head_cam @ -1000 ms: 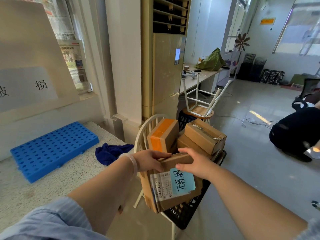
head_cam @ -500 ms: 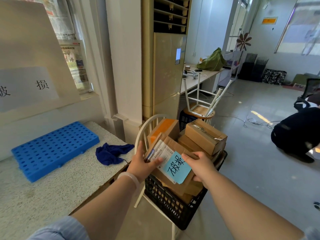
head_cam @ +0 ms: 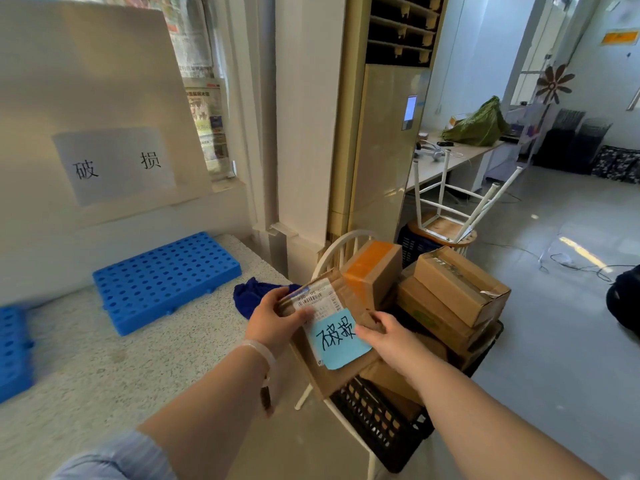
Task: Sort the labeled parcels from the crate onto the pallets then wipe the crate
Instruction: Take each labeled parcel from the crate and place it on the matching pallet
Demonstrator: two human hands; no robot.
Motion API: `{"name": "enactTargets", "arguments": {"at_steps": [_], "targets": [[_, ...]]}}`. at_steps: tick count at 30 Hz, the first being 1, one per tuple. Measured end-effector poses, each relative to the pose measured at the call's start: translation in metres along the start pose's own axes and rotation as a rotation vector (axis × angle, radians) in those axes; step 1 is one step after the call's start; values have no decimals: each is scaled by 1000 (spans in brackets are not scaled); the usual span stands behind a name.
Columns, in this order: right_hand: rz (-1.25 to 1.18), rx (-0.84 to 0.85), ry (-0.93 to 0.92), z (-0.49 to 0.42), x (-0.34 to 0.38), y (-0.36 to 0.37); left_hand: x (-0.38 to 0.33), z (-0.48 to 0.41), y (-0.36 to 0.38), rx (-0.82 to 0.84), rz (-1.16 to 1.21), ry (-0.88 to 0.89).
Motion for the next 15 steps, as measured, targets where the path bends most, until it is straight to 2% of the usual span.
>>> {"name": "enactTargets", "arguments": {"at_steps": [3,10,15], "targets": [[-63,-24,23,-15,16,25,5,-7,-22,-70,-63,35],[-25,-81,-26,-44,72,83,25,-14,-59,62,-198,21],[79,28,-160,-73,127,138,29,-56,-134,-23,-185,1]]}}
Point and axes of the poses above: each hand's wrist, its own z-axis away from the middle knuckle, its own y-axis out of the palm, x = y × z, the point moved 5 cm from there along -z, towards the middle knuckle, and after that the axes turned 14 degrees about z, right-handed, at the moved point
